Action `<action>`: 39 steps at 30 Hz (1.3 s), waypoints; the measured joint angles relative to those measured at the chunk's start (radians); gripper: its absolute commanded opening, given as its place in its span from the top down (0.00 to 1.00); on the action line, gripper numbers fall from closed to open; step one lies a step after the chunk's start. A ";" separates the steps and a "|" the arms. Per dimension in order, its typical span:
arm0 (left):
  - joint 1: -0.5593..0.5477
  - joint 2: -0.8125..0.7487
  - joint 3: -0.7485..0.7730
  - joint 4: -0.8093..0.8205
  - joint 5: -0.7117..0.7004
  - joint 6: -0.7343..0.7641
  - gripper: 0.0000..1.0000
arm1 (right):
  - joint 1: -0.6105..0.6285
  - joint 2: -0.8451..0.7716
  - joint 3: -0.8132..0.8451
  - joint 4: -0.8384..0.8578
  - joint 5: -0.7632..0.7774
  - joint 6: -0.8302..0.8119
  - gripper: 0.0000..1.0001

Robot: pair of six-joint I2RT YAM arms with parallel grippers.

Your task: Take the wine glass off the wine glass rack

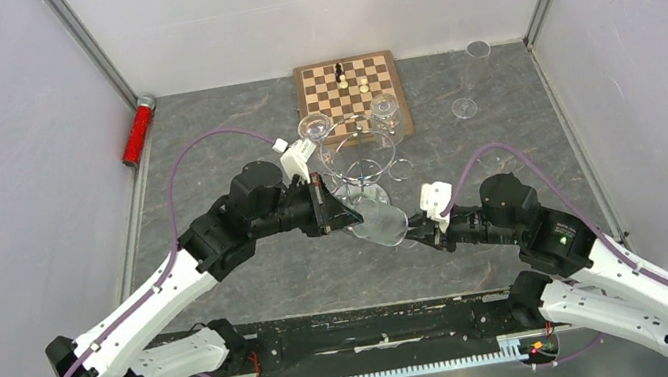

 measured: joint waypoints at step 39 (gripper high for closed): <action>0.031 -0.067 -0.014 -0.479 -0.227 0.125 0.98 | 0.004 0.055 0.211 -0.079 0.358 0.175 0.41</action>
